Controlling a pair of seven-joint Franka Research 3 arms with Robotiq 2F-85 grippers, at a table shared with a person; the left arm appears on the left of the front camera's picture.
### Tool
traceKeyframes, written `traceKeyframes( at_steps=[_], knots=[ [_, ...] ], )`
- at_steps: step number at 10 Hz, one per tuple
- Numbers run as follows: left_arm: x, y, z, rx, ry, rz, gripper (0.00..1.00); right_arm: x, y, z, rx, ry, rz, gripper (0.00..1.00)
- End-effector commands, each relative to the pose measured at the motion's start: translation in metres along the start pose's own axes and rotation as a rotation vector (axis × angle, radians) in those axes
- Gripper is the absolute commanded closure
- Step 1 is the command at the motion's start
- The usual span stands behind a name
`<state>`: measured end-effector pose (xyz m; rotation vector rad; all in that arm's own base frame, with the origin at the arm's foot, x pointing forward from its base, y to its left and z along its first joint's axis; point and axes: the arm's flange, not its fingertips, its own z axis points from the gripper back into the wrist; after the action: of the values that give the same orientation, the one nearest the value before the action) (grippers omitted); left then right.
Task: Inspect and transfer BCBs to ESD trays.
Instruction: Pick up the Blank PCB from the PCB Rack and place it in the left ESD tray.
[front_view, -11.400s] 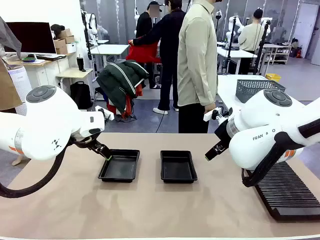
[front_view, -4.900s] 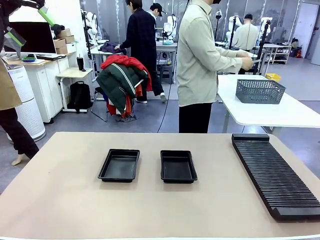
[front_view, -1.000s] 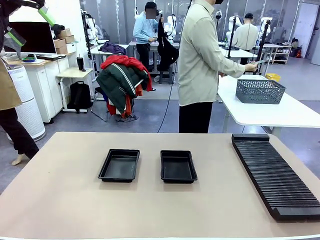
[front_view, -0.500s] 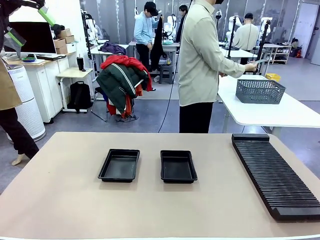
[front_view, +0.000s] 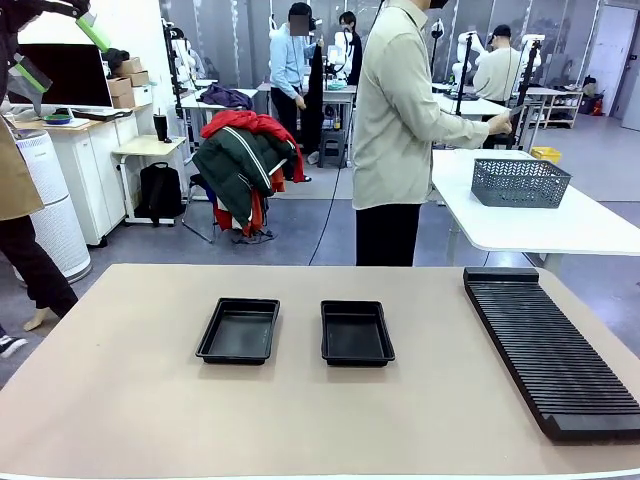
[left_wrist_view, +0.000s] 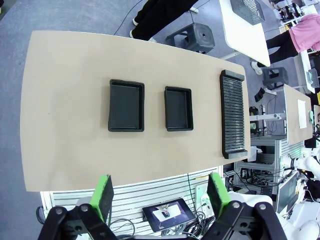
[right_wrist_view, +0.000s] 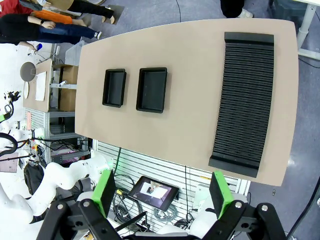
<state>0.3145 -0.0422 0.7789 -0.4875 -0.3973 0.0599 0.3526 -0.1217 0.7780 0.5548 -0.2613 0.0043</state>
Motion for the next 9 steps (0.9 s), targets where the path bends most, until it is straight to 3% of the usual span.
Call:
traceKeyframes(
  at_steps=[1,9],
  knots=[
    [-0.0009,0.0006,-0.0007,-0.004,-0.001,0.002,0.0,-0.0008,0.0006,0.0001,0.004,0.0,0.007,0.0],
    [-0.0009,0.0006,-0.0007,-0.004,-0.001,0.002,0.0,-0.0008,0.0006,0.0001,0.004,0.0,0.007,0.0]
  ],
)
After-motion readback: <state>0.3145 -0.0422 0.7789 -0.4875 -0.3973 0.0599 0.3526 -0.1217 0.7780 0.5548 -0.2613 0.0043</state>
